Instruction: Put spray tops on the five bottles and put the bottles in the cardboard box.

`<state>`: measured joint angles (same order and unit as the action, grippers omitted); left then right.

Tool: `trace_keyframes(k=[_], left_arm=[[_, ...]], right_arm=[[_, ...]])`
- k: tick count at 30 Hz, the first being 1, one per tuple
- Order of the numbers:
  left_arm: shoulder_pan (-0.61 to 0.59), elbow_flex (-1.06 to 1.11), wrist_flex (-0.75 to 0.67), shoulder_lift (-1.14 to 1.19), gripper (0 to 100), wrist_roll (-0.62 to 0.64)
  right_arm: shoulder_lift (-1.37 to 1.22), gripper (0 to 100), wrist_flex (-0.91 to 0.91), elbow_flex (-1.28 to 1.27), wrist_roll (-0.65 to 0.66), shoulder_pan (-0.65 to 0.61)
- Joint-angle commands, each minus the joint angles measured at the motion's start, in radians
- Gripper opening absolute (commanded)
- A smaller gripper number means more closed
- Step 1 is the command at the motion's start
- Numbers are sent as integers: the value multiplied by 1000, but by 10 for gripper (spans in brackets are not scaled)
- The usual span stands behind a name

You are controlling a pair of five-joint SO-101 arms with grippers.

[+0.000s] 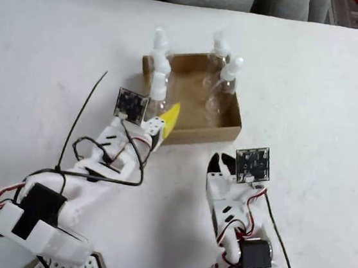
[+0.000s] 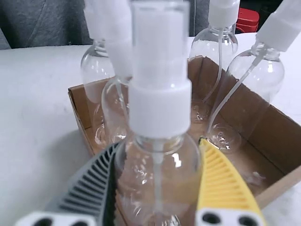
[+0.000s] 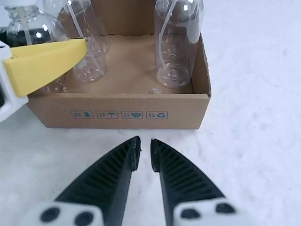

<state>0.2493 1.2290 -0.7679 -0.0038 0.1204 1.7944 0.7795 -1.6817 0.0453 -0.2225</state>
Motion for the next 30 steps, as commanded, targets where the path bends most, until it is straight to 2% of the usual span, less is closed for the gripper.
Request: trace_keyframes(k=[1, 4, 11, 27, 30], left_arm=[[2, 3, -25, -5, 20, -8], [2, 3, -23, -5, 39, -8], [2, -2, 49, -7, 238, 15], [4, 3, 54, -12, 255, 41], [4, 5, 54, -12, 302, 44]], right_arm=[[4, 16, 2, -9, 12, 13], [4, 16, 2, -9, 12, 13], [4, 16, 2, -9, 12, 13], [4, 16, 2, -9, 12, 13], [4, 16, 2, -9, 12, 13]])
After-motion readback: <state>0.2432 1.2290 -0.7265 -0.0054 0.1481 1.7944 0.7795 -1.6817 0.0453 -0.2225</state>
